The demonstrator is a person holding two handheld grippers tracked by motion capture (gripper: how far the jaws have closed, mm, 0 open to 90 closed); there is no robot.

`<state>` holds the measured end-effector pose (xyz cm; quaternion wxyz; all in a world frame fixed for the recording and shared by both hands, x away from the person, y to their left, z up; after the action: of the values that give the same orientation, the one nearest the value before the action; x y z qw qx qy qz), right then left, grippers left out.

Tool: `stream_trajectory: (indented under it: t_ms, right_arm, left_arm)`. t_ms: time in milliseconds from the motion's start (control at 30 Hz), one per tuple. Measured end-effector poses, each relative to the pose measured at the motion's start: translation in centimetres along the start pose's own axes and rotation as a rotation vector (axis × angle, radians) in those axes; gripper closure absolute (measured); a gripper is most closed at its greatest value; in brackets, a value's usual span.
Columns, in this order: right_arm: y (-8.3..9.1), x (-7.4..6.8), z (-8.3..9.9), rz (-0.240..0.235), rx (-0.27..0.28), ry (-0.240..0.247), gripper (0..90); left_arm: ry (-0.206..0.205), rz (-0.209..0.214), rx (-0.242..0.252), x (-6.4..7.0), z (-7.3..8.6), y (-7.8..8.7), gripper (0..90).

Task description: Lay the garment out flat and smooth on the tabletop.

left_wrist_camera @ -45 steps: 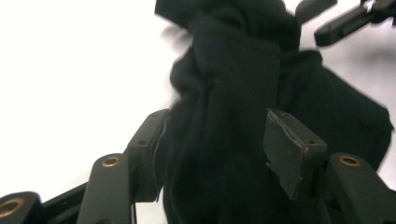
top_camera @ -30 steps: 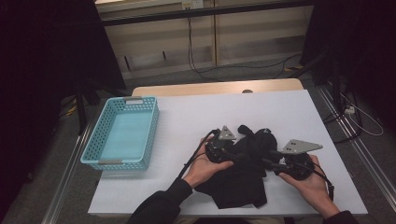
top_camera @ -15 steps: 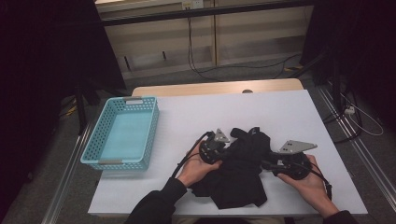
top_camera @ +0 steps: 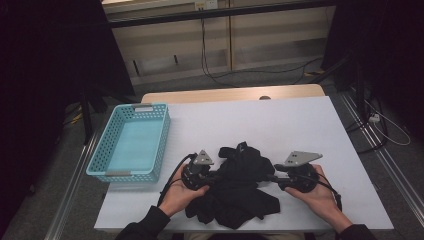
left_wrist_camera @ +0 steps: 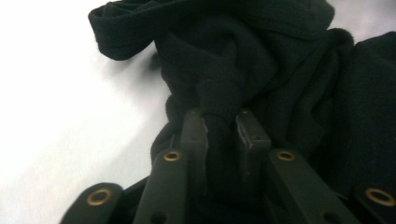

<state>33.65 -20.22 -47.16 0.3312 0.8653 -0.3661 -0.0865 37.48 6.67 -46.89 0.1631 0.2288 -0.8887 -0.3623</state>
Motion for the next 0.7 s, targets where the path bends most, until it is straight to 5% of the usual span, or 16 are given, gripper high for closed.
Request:
stream_trajectory:
  t_ms: [233,367,433,700]
  right_arm:
    - [-3.0,-1.1,-1.0,-0.056,-0.046,0.079,53.9]
    - [-3.4,-1.0,-1.0,-0.071,-0.061,0.063,77.7]
    - [-3.1,-0.8,-1.1,-0.045,-0.058,0.064,90.0]
    - [-0.3,2.2,-1.9,0.070,0.020,0.006,90.0]
  left_arm:
    - [0.035,-0.027,0.028,-0.4,-0.1,-0.3,61.1]
    - [0.044,-0.028,0.040,-0.7,-0.2,-0.3,61.0]
    - [0.043,-0.033,0.042,-0.7,-0.2,-0.2,63.8]
    - [0.069,-0.052,0.095,-1.4,-0.5,0.8,73.8]
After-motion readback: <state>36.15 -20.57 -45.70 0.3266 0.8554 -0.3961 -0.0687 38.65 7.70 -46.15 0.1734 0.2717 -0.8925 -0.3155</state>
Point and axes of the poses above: each handheld gripper's, and its own axes: y roughly backward along the jaws, z roughly out of its underside, x roughly to its right, the point moved 4 cm from there along -y, roughly forward along the jaws, and after that the axes turned 4 degrees about y, right-handed, at the moved point
